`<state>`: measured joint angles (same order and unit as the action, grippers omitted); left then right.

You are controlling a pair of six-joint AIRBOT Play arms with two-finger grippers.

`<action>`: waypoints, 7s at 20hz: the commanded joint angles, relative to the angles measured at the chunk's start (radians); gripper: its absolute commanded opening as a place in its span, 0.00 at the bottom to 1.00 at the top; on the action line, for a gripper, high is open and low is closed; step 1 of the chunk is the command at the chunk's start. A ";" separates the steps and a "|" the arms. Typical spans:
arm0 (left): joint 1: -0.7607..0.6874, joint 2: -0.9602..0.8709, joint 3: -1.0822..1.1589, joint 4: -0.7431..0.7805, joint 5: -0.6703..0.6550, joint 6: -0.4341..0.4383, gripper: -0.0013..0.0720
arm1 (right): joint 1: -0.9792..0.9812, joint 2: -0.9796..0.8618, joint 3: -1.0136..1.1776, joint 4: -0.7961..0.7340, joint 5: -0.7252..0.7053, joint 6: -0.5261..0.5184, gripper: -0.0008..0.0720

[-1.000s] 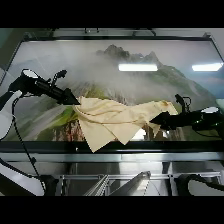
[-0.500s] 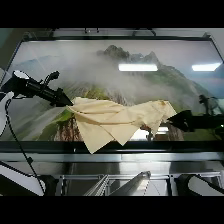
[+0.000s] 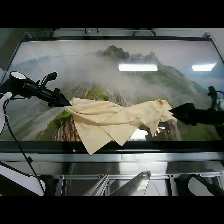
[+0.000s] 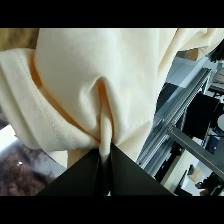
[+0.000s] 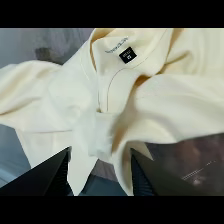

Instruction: Fold the shirts.

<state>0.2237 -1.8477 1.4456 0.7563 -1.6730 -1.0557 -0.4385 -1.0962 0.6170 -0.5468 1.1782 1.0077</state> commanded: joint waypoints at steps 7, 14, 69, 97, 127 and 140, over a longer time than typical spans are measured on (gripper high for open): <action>0.001 0.000 0.001 -0.002 0.023 0.000 0.04 | 0.311 -0.265 0.118 0.108 -0.134 0.010 0.10; 0.113 0.266 0.001 -0.576 -0.178 0.110 0.05 | 0.169 0.126 0.404 0.216 0.120 0.044 0.04; 0.374 0.427 -0.697 0.009 0.222 0.000 0.77 | -0.084 -0.556 0.326 -0.188 -0.051 -0.067 0.51; 0.029 0.402 -0.693 -0.367 0.019 0.148 0.05 | -0.121 -0.339 0.327 0.116 0.188 -0.170 0.04; 0.128 0.372 0.043 -0.372 0.050 0.105 0.05 | 0.128 0.177 0.166 0.373 -0.456 -0.378 0.04; 0.147 -0.374 0.609 -0.373 0.143 -0.084 0.05 | 0.222 -0.676 0.680 0.503 -0.342 -0.393 0.04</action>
<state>0.3733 -2.1048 1.9099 0.3786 -1.5215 -1.0531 -0.2047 -1.6840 1.2236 -0.0521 0.7845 0.5823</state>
